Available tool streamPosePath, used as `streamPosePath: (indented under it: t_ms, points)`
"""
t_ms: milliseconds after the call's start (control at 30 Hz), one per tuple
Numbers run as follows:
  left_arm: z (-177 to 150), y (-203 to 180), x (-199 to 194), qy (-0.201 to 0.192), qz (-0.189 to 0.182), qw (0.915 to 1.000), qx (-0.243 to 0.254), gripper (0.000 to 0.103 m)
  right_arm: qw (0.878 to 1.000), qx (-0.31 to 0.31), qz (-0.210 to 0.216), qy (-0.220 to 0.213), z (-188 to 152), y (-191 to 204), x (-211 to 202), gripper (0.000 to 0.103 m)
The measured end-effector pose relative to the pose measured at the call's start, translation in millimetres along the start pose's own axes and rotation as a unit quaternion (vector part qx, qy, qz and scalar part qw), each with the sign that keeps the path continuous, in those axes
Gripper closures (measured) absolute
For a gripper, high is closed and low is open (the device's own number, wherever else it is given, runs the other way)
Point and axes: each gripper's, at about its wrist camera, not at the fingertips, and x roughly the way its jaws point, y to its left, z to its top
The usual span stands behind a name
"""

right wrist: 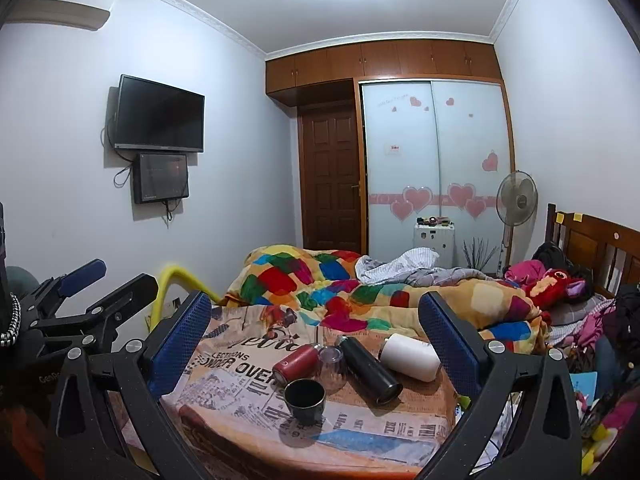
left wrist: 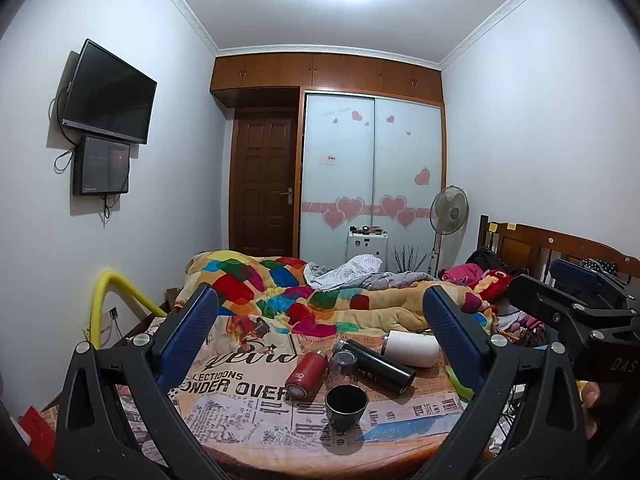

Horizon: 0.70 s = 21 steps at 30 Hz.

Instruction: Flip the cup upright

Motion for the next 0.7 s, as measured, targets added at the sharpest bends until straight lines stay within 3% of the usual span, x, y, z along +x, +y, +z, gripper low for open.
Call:
streamPosePath:
  t_ms: [700]
  points:
    - [-2.7, -3.4, 7.9, 0.018, 0.004, 0.9998, -0.008, 0.0, 1.0, 0.003, 0.0, 0.011, -0.2, -2.4, 0.8, 0.0]
